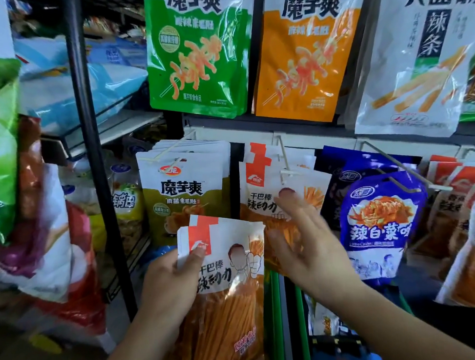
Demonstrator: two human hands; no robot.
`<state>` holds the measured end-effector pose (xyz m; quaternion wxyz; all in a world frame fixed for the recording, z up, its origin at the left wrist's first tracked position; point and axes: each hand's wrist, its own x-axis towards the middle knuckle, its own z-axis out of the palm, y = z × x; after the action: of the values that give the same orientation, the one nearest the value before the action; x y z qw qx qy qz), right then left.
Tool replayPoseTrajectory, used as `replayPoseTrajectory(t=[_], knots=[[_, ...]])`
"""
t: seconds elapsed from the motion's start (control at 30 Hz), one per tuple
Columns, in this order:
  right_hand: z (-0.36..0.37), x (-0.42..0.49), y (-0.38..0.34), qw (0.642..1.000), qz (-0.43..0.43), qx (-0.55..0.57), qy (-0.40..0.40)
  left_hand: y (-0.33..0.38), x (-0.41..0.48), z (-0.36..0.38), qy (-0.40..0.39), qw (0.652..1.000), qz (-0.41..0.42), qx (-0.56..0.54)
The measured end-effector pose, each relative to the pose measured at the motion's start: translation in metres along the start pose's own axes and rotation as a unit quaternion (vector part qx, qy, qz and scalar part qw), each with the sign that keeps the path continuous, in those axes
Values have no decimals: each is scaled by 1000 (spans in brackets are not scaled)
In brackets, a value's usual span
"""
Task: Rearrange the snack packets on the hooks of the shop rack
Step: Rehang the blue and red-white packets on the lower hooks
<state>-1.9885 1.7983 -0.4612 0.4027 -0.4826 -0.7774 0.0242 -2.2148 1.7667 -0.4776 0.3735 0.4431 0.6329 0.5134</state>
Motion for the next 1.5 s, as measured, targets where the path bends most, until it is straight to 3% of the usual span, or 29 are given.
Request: replayPoseTrajectory(t=[0.07, 0.2, 0.3, 0.43, 0.57, 0.67, 0.73, 0.9, 1.2, 1.27, 1.3, 1.33, 1.4, 1.43, 1.5], knots=[[6, 6, 8, 992, 67, -17, -101, -2, 0, -1, -5, 1000, 2, -4], [14, 30, 29, 982, 73, -53, -165, -6, 1, -2, -5, 998, -25, -52], [10, 39, 26, 961, 171, 75, -205, -6, 3, 1, -25, 995, -42, -83], [5, 20, 15, 883, 274, 341, -170, -4, 5, 12, -54, 987, -62, -135], [0, -3, 29, 822, 363, 418, -134, 4, 1, 28, -111, 974, -84, -178], [-13, -12, 31, 769, 397, 468, -178, 6, -2, 39, -166, 956, -108, -217], [-18, -19, 29, 746, 408, 502, -160, 5, -5, 45, -187, 953, -106, -213], [-10, -34, 34, 744, 406, 523, -94, 2, -10, 59, -123, 982, -34, -140], [-17, -40, 41, 754, 421, 503, -38, -4, -8, 79, -55, 990, -2, -131], [-18, -41, 40, 763, 420, 489, -34, -4, -13, 84, -37, 996, 33, -79], [-19, -41, 39, 770, 418, 480, -34, -4, -15, 85, -8, 998, 69, 0], [-18, -41, 38, 776, 417, 472, -36, -3, -16, 84, 34, 984, 136, 107], [-18, -41, 37, 782, 411, 466, -41, -3, -16, 87, 100, 920, 293, 239], [-18, -42, 37, 782, 407, 470, -42, -2, -18, 89, 102, 909, 323, 245], [-16, -43, 37, 775, 403, 486, -40, -2, -17, 93, 98, 934, 265, 218]])
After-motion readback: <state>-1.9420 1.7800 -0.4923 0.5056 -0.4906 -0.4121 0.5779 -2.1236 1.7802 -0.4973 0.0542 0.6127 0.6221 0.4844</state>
